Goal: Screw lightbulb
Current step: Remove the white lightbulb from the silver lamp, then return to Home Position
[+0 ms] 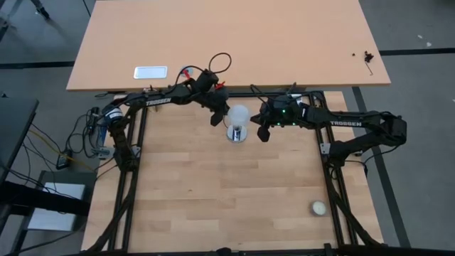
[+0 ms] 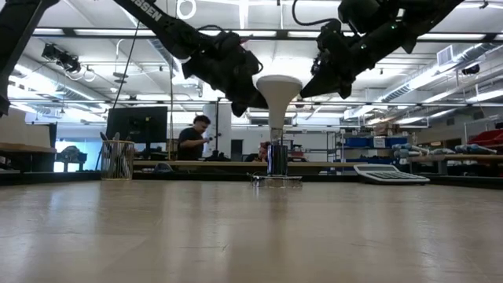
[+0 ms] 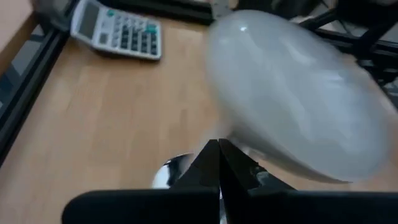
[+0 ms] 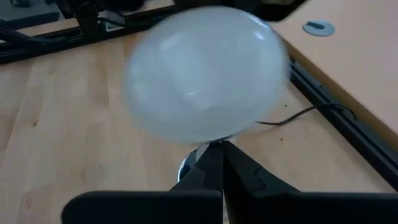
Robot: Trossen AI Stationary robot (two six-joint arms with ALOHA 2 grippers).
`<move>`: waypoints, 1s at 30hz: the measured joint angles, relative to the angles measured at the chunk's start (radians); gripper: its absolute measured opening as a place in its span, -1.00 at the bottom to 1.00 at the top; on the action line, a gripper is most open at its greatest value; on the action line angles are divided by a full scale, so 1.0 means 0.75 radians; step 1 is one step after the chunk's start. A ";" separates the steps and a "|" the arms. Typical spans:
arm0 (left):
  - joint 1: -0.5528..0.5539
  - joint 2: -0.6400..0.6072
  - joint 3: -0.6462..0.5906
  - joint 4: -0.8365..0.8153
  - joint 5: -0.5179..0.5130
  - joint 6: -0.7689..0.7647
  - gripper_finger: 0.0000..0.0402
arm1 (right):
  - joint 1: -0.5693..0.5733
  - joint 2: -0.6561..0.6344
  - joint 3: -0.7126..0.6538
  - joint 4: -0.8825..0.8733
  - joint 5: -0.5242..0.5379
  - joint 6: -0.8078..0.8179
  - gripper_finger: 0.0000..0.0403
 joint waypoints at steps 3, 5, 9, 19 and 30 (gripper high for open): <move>-0.010 -0.035 0.001 -0.029 0.006 0.001 -1.00 | 0.003 0.000 0.000 0.002 -0.018 0.005 -0.96; -0.022 -0.046 0.002 -0.055 0.006 0.003 -1.00 | 0.014 0.000 0.001 0.003 -0.020 0.013 -0.96; -0.056 -0.049 0.001 -0.101 -0.005 0.002 -1.00 | 0.053 0.000 0.001 0.008 -0.024 0.052 -0.96; -0.148 -0.050 -0.073 -0.124 -0.095 -0.001 -1.00 | 0.143 0.000 0.001 -0.021 0.006 0.070 -0.96; -0.264 -0.050 -0.131 -0.140 -0.121 0.010 -1.00 | 0.264 0.001 -0.053 -0.092 -0.159 0.149 -0.94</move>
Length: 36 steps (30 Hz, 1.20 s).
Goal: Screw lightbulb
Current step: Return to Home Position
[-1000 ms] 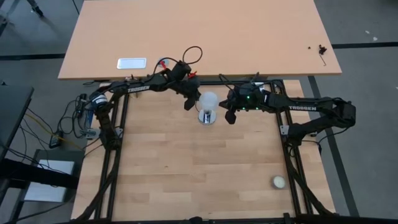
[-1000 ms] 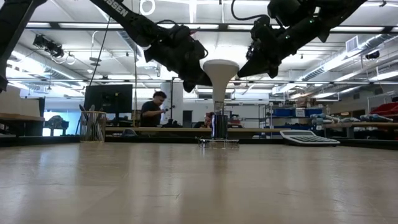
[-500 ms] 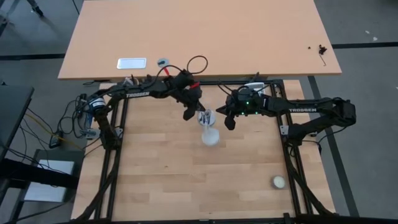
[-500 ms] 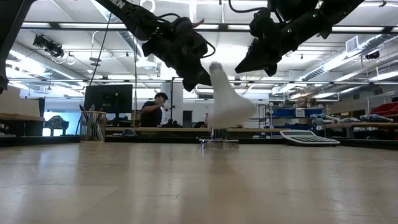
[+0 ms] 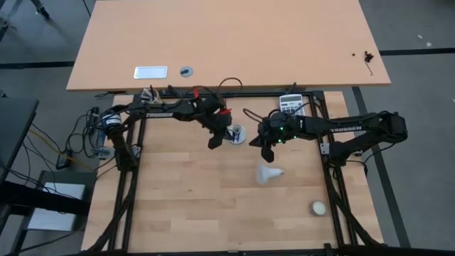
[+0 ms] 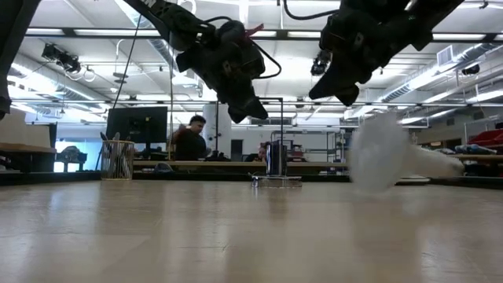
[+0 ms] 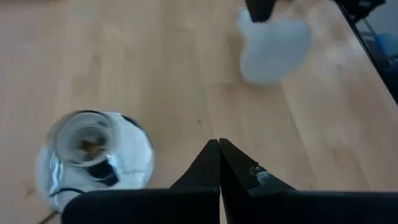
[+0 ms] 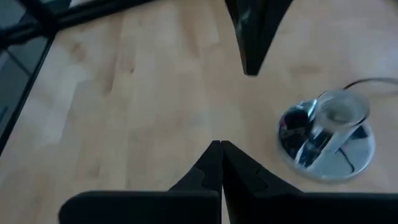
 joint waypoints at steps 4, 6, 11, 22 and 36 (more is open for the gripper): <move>-0.041 0.000 -0.015 -0.006 -0.016 0.004 -1.00 | 0.036 -0.004 0.000 -0.065 -0.011 0.000 -0.87; -0.059 0.000 -0.022 -0.015 -0.035 0.007 -1.00 | 0.055 -0.004 0.013 -0.150 -0.011 -0.001 -0.82; -0.106 0.000 -0.054 0.003 -0.048 0.009 -1.00 | 0.119 -0.006 0.073 -0.370 -0.011 -0.012 -0.72; -0.182 0.001 -0.111 0.168 -0.080 -0.026 -1.00 | 0.298 -0.077 0.129 -0.672 0.113 -0.048 -0.88; -0.190 0.001 -0.111 0.327 -0.201 -0.009 -1.00 | 0.354 -0.177 -0.026 -0.559 0.145 -0.111 -0.98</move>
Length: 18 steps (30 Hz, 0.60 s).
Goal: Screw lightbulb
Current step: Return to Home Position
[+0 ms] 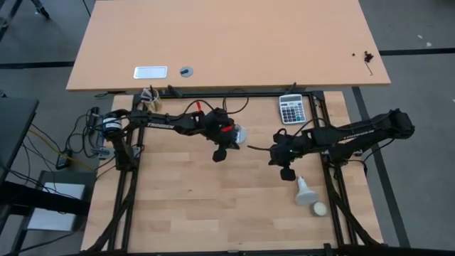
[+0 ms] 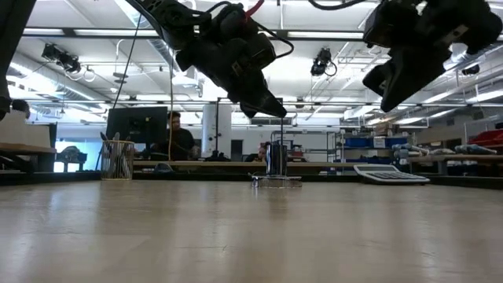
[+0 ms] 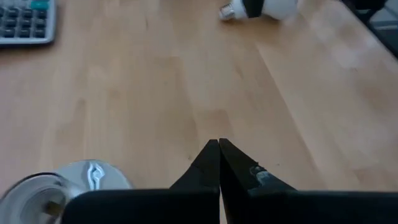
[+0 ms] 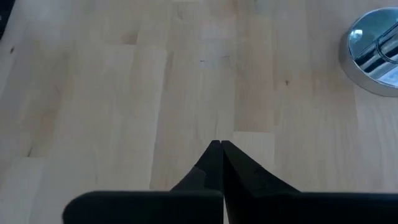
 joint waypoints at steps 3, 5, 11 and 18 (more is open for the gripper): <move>0.000 0.000 0.000 0.021 -0.021 0.001 -1.00 | 0.000 -0.073 -0.080 0.084 0.030 0.001 -0.99; 0.001 0.000 0.000 0.038 -0.022 0.001 -1.00 | 0.000 -0.137 -0.141 0.162 0.058 0.001 -0.99; 0.000 0.000 0.000 0.060 -0.024 0.001 -1.00 | 0.000 -0.368 -0.368 0.460 0.110 -0.035 -0.99; 0.000 0.000 0.000 0.064 -0.047 0.001 -1.00 | -0.001 -0.665 -0.554 0.617 0.226 -0.072 -0.99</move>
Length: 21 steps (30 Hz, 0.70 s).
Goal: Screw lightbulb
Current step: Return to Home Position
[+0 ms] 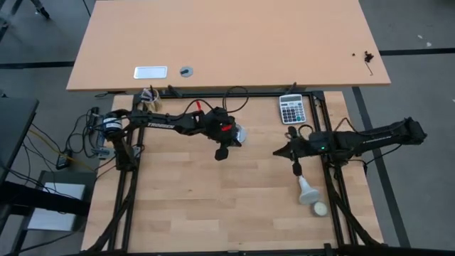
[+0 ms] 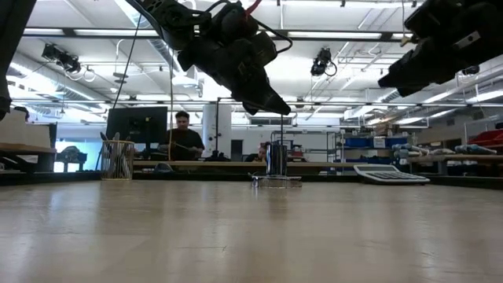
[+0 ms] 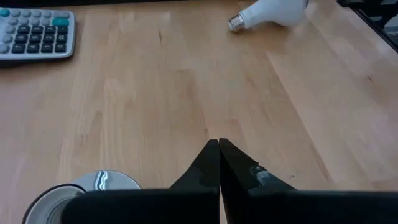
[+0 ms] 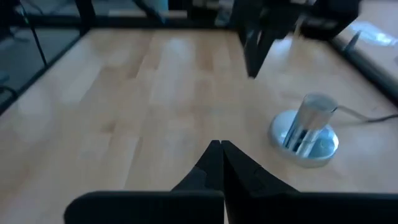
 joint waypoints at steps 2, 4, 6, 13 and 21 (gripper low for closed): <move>0.000 0.000 0.000 0.011 0.000 0.000 -1.00 | 0.000 -0.085 -0.028 0.004 0.005 -0.012 -0.99; 0.000 0.000 0.000 0.021 0.000 0.001 -0.99 | 0.000 -0.167 -0.050 -0.003 0.006 -0.023 -0.99; 0.000 0.000 0.000 0.035 0.000 0.001 -0.99 | 0.000 -0.244 -0.077 -0.003 0.007 -0.038 -0.99; 0.001 0.000 0.000 0.063 0.001 0.002 -0.99 | 0.000 -0.508 -0.185 -0.027 0.007 -0.043 -1.00; 0.001 0.000 0.000 0.063 0.003 0.002 -0.99 | 0.001 -0.835 -0.218 -0.199 0.008 -0.055 -1.00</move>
